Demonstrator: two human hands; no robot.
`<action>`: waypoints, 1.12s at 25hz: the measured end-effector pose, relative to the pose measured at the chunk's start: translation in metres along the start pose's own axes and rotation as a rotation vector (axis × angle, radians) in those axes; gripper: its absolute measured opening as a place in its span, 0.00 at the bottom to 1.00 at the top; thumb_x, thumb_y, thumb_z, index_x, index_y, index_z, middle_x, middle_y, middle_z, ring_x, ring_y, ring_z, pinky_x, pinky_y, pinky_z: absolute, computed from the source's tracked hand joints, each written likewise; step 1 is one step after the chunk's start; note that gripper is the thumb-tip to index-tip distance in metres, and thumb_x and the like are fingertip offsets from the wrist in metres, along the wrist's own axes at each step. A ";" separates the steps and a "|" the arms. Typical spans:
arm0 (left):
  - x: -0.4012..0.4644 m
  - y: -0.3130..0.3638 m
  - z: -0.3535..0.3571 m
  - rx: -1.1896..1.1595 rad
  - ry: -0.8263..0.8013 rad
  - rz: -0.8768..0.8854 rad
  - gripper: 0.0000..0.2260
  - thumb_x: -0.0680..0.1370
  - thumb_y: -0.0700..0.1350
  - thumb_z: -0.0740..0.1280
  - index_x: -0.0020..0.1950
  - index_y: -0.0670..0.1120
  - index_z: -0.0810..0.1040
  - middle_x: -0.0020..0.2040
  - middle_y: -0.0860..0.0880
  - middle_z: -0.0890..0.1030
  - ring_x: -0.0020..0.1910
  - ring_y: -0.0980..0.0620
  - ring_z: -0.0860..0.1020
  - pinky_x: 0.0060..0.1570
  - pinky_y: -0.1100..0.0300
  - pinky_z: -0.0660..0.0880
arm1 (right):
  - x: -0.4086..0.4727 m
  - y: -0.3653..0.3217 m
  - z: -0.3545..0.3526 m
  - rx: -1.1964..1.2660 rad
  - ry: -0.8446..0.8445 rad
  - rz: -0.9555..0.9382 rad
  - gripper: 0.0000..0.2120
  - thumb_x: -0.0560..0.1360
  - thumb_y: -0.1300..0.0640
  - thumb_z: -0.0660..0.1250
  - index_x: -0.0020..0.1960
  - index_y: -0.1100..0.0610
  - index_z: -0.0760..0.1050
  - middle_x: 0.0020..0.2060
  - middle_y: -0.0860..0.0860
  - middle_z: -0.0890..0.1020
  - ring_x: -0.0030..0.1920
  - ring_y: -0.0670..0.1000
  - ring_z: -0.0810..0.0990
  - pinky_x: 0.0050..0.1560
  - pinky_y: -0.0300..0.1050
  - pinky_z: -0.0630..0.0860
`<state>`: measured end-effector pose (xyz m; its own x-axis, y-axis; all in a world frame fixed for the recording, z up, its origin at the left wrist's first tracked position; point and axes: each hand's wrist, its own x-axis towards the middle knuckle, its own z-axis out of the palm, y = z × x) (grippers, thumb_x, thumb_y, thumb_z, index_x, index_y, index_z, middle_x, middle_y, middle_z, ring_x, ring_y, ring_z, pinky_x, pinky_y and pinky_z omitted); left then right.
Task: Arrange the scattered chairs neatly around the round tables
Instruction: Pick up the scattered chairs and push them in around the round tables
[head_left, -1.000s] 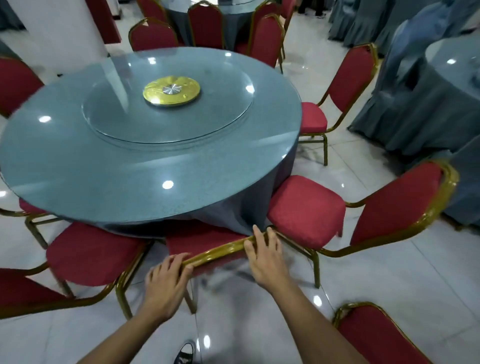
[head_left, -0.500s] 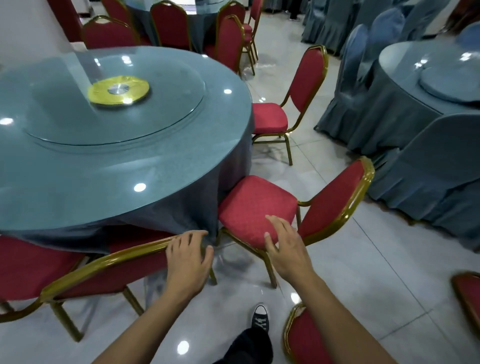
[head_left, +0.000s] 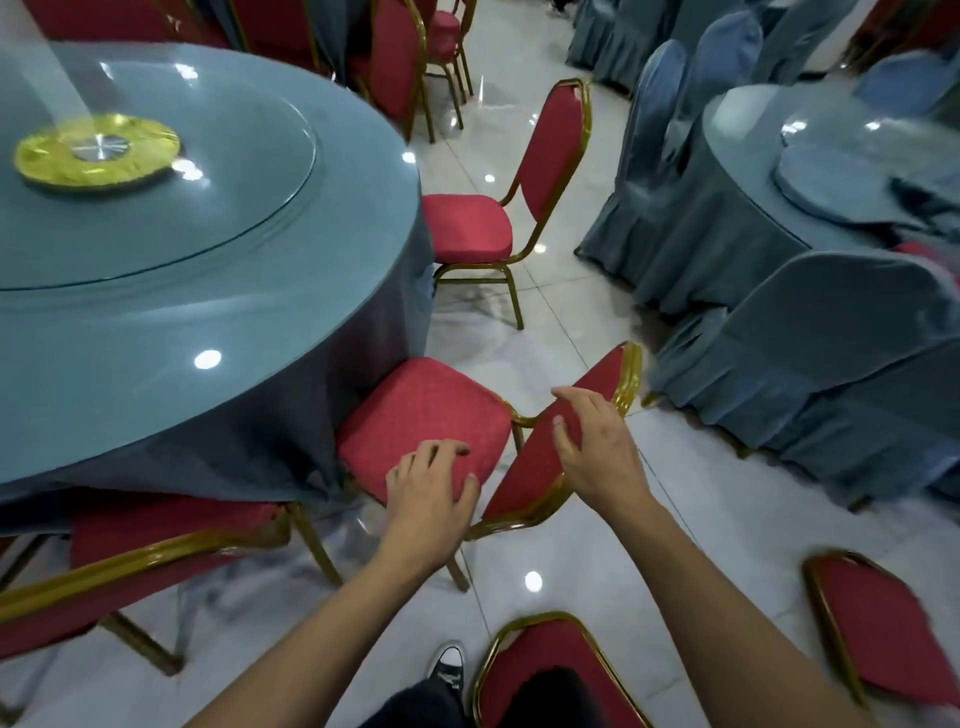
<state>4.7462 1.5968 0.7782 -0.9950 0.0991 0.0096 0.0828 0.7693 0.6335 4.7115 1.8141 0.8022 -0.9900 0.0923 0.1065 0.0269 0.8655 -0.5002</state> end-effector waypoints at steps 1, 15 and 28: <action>0.004 0.012 0.008 -0.003 -0.013 0.018 0.13 0.81 0.51 0.62 0.65 0.54 0.73 0.63 0.54 0.73 0.62 0.52 0.69 0.64 0.54 0.62 | 0.008 0.011 -0.006 -0.024 -0.002 0.017 0.16 0.82 0.52 0.63 0.69 0.47 0.70 0.64 0.46 0.76 0.64 0.47 0.73 0.67 0.50 0.71; 0.056 0.120 0.147 -0.014 -0.118 -0.231 0.14 0.83 0.58 0.53 0.67 0.58 0.67 0.65 0.56 0.71 0.61 0.53 0.70 0.67 0.52 0.67 | 0.160 0.164 -0.005 -0.145 -0.317 -0.105 0.18 0.84 0.46 0.54 0.52 0.51 0.81 0.47 0.48 0.81 0.54 0.54 0.77 0.61 0.54 0.72; 0.088 0.187 0.229 0.295 0.475 -0.672 0.19 0.80 0.53 0.50 0.40 0.52 0.78 0.40 0.55 0.77 0.40 0.50 0.76 0.44 0.51 0.70 | 0.160 0.286 -0.036 -0.011 -0.345 -0.471 0.18 0.81 0.41 0.46 0.48 0.47 0.71 0.44 0.45 0.73 0.48 0.51 0.71 0.61 0.55 0.69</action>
<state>4.6868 1.8935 0.7203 -0.7505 -0.6573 0.0692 -0.5842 0.7087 0.3956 4.5654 2.0938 0.7071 -0.8833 -0.4680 0.0280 -0.4276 0.7797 -0.4574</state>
